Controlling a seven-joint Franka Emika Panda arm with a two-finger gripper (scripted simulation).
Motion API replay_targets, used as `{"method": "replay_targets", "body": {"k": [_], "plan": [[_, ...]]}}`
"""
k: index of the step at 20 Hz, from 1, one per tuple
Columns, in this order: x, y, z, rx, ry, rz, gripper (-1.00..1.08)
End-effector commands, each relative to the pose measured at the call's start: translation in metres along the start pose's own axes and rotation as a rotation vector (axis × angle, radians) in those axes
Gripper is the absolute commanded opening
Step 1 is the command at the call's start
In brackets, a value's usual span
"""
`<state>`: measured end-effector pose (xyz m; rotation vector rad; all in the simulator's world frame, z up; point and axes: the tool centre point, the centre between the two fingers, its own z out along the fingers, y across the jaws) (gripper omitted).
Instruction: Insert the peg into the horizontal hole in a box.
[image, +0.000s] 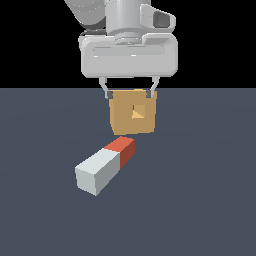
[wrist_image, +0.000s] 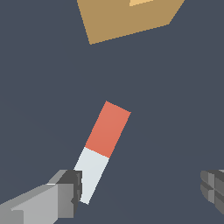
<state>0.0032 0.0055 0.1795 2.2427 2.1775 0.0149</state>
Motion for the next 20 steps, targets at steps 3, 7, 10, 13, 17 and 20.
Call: {"method": "replay_targets", "body": {"k": [3,7,10,13,17,20], "plan": [[-0.001,0.000,0.001,0.000,0.000,0.004,1.00],[-0.008,-0.005,0.009,0.002,0.000,0.040,1.00],[-0.017,-0.011,0.021,0.004,-0.001,0.090,1.00],[-0.029,-0.020,0.037,0.006,-0.001,0.158,1.00],[-0.048,-0.038,0.063,0.011,-0.002,0.271,1.00],[-0.059,-0.050,0.080,0.014,-0.002,0.341,1.00]]}}
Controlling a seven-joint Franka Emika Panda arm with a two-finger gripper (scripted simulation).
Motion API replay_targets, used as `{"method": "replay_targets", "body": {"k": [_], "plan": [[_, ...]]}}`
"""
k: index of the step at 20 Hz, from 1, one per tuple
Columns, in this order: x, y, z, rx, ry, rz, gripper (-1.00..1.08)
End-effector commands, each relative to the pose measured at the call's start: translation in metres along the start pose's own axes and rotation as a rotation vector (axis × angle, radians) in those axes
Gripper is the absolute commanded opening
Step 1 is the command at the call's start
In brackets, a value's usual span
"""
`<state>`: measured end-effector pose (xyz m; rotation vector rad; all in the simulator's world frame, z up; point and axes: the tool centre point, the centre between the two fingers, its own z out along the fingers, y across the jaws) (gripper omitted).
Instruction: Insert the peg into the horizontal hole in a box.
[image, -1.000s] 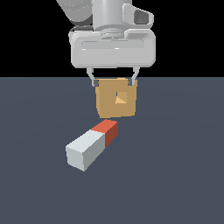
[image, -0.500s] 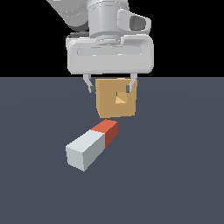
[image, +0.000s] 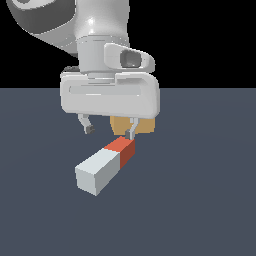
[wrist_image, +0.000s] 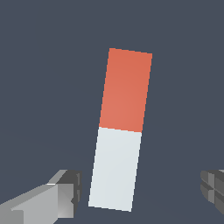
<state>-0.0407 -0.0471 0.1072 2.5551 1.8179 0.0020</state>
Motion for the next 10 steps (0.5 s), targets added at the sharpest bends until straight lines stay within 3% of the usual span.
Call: {"method": "replay_targets", "body": {"k": [1,10], "plan": [[-0.010,-0.007,0.013,0.001,0.000,0.056,1.00],[-0.024,-0.017,0.032,0.005,0.001,0.134,1.00]]}}
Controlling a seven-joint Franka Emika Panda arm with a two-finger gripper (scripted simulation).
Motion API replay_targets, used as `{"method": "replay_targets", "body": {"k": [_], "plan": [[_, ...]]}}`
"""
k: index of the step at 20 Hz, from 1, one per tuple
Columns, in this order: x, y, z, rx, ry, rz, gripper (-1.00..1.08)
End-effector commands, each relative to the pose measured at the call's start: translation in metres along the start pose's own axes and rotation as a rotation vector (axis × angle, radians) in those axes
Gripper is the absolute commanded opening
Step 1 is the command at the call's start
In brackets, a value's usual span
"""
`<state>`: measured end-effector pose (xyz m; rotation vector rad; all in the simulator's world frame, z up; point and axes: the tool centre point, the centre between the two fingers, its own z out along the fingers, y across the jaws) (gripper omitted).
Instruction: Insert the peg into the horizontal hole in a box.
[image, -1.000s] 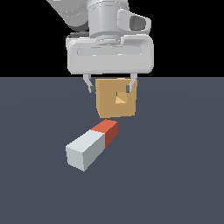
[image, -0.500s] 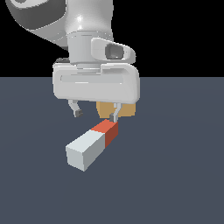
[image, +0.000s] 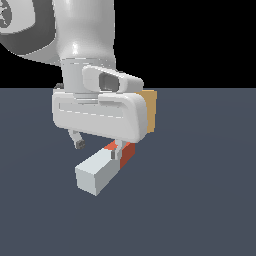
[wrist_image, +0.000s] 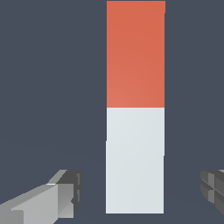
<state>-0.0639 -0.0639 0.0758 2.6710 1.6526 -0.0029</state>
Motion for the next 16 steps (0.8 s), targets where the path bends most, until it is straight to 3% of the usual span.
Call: {"method": "replay_targets", "body": {"k": [1,16], "plan": [[0.000,0.000,0.000,0.000,0.000,0.000,1.00],[0.000,-0.001,0.048,0.000,0.002,0.005,1.00]]}}
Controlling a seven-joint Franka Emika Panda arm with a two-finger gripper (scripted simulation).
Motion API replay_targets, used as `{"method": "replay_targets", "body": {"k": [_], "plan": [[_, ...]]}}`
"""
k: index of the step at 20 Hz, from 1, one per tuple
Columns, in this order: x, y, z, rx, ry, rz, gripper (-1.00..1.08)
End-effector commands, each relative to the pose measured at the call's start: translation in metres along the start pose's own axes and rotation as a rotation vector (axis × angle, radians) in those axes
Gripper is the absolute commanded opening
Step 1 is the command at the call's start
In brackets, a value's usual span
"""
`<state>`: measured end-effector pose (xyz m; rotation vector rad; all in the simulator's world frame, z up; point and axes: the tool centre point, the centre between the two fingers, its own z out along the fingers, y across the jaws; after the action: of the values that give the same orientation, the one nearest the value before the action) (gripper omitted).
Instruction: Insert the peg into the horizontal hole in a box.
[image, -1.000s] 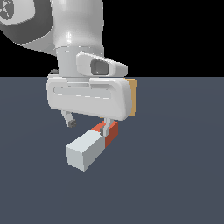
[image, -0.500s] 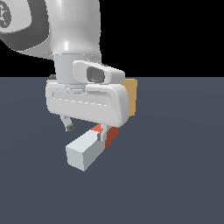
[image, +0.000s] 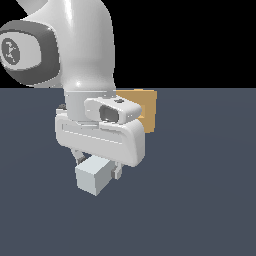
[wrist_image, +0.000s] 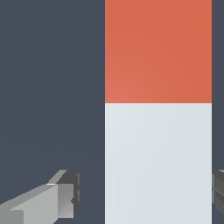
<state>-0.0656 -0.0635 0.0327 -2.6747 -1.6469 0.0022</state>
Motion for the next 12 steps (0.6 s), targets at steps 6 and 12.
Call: {"method": "replay_targets", "body": {"k": [6,12], "plan": [[0.0004,0.0008,0.0085,-0.001,0.001,0.001,-1.00],[0.0004,0.0008,0.0085,-0.001,0.001,0.001,-1.00]]}}
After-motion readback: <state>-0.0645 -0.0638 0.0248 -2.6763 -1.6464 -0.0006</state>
